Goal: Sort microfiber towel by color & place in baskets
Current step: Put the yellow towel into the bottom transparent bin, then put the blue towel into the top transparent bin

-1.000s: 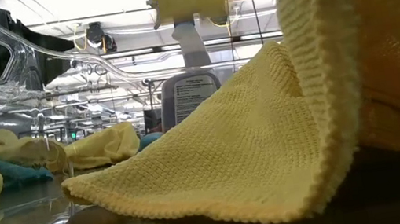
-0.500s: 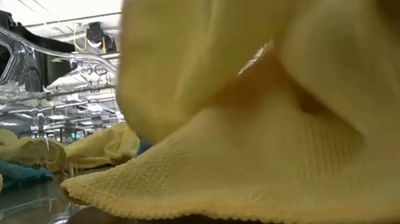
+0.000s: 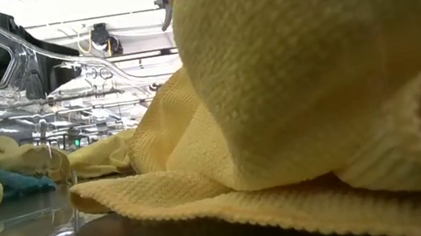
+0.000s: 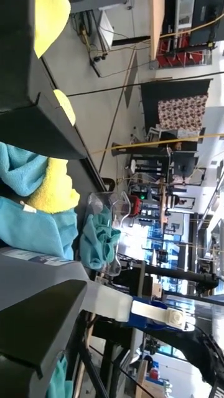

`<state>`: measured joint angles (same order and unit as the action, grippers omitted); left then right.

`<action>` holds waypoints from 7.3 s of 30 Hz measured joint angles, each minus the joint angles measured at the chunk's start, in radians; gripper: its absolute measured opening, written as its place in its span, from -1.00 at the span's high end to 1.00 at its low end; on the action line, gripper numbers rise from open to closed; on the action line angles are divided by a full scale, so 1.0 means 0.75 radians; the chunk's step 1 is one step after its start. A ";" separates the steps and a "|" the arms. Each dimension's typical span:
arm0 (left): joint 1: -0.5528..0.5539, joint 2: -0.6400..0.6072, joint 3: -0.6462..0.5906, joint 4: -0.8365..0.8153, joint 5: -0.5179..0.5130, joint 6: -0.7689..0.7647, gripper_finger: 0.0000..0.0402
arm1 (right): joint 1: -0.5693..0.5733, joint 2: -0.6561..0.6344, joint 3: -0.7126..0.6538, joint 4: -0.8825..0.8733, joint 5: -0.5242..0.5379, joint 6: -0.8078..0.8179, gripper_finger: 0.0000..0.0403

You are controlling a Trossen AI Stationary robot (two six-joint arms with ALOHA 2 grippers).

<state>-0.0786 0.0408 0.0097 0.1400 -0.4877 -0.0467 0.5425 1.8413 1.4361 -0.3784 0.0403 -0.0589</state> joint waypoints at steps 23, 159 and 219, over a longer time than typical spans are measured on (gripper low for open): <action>0.000 0.000 0.000 -0.005 -0.038 0.001 -0.69 | -0.159 0.293 0.001 -0.029 -0.368 -0.106 0.85; 0.000 0.000 0.000 -0.109 -0.300 0.005 -0.69 | 0.373 -0.542 -0.742 -0.399 0.126 0.656 0.97; 0.000 0.000 0.000 -0.096 -0.303 0.146 -0.69 | -1.286 -0.660 0.096 -1.390 0.599 0.427 0.99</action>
<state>-0.0788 0.0410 0.0097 0.0681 -0.7151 0.0628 -0.4222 1.3459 1.5082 -1.4207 0.4896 0.2611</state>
